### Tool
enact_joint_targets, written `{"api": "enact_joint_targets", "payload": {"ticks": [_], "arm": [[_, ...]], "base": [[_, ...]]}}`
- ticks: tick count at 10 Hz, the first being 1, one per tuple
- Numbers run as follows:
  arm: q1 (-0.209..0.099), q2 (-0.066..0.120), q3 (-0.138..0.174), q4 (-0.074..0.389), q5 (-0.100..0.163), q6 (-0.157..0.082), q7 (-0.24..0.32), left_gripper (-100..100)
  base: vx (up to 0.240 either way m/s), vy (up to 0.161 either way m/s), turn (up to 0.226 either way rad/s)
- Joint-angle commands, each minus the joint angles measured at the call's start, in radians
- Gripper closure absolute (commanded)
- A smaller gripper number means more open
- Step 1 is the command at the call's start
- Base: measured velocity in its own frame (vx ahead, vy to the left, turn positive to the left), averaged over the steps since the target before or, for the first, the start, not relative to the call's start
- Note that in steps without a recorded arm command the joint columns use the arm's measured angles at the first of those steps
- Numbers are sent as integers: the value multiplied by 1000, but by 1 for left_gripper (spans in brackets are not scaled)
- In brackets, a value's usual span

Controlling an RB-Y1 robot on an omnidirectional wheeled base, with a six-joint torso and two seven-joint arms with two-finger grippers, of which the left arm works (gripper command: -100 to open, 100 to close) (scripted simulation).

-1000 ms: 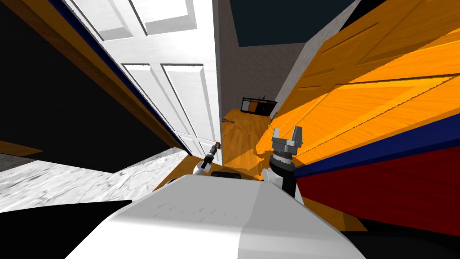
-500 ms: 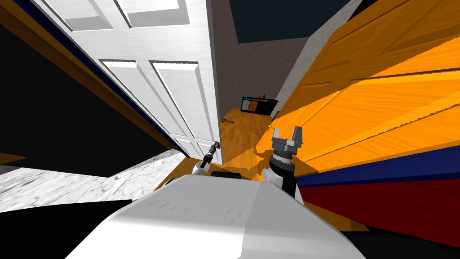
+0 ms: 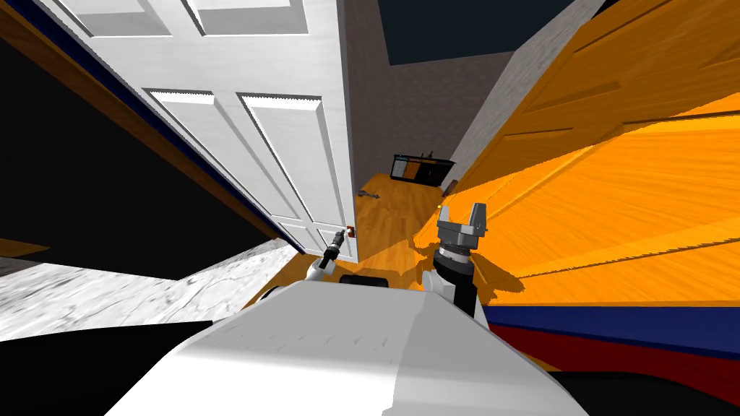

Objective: Push the door open

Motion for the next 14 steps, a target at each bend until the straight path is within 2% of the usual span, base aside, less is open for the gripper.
{"api": "enact_joint_targets", "payload": {"ticks": [1, 4, 7, 8, 9, 14], "arm": [[-2, 1, 0, 5, 1, -4, 1, -100], [-1, -6, -1, 2, 4, -2, 6, -100], [0, -29, -1, -2, 7, 0, 13, -100], [0, -24, -1, -3, 6, 2, 12, -100], [2, -14, 1, -2, 8, -2, 9, -100], [6, -7, 9, 1, 13, -14, 0, -100]], "base": [[-161, -37, 28], [-207, -41, 28], [-203, -27, 42], [-76, -3, 7], [109, -24, -34], [187, -19, -21]]}}
